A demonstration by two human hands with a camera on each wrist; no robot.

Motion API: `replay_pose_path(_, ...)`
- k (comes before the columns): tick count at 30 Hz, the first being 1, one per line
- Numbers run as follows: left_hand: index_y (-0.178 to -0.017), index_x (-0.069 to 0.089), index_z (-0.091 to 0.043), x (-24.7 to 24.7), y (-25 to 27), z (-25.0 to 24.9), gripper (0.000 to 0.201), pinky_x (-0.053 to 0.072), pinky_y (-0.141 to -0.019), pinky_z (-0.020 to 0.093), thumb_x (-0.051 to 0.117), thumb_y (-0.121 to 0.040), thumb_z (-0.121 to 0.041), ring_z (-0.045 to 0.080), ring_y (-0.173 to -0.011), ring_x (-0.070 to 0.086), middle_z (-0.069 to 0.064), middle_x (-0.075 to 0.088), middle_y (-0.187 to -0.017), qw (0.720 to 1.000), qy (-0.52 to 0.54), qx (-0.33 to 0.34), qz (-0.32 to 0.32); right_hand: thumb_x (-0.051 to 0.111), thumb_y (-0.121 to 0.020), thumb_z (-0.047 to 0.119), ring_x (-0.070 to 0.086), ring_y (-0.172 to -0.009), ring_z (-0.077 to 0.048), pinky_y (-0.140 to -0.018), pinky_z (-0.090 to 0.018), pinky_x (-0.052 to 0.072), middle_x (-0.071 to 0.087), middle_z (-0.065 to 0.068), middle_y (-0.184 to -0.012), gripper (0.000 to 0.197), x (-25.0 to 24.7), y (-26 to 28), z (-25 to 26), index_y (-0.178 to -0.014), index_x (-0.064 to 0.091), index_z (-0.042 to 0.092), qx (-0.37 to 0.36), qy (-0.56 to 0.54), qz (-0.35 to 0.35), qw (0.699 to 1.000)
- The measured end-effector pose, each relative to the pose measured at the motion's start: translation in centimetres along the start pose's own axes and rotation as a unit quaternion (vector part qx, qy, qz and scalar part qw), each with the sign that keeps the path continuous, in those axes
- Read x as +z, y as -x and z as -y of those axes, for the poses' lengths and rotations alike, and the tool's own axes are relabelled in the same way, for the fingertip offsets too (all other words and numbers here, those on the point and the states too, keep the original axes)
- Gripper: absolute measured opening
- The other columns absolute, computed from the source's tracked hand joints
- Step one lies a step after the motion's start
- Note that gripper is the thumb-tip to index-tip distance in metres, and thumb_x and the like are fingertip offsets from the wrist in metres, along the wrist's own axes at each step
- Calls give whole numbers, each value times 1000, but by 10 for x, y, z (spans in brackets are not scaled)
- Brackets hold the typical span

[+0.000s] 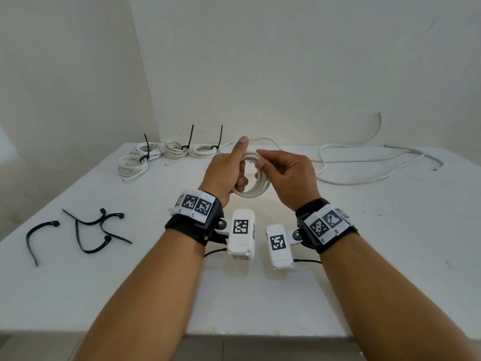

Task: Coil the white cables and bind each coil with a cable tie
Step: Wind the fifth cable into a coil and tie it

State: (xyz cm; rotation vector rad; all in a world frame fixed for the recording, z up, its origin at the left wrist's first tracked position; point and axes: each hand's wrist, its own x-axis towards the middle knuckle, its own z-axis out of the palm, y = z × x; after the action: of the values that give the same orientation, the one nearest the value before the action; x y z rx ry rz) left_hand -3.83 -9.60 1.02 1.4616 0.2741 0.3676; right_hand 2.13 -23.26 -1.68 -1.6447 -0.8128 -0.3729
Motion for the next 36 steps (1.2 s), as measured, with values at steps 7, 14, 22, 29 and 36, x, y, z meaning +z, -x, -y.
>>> replay_pose_path(7,-54,40,-19,-9,6,-12,49,21,-43,23,57,-93,-44,13,-37,26,-4,32,-48,1000,-3,8,-20,71,-90,17,72,-82,-4,-78,-20,57,76,6,-91,20,10,1,13,-109,76,12,25,-18,10,999)
replay_pose_path(14,-52,37,-21,-72,15,-27,40,18,-45,23,53,-87,-29,14,-33,25,-6,31,-40,992,-40,23,-116,52,-99,9,73,-78,-12,-71,-29,61,76,-1,-91,25,57,-2,38,-112,73,13,67,-14,127,989)
replay_pose_path(22,-53,34,-22,-195,45,-36,35,12,-47,23,54,-82,-26,14,-36,16,-4,23,-44,967,-16,2,-254,61,-90,18,71,-66,-9,-66,-18,56,75,2,-77,15,152,10,84,-91,76,14,17,197,374,906)
replay_pose_path(29,-57,37,-20,-252,79,-30,27,16,-44,22,53,-78,-26,15,-41,18,-4,27,-47,949,-39,-31,-312,75,-83,33,66,-58,-11,-62,-25,56,67,3,-57,29,238,6,102,-69,69,9,41,253,416,872)
replay_pose_path(36,-54,37,-19,-272,90,-29,29,17,-45,24,52,-78,-26,16,-40,18,-3,26,-47,946,-34,-29,-322,83,-70,31,65,-61,-19,-56,-27,54,64,0,-61,32,273,11,92,-62,57,14,50,280,425,859)
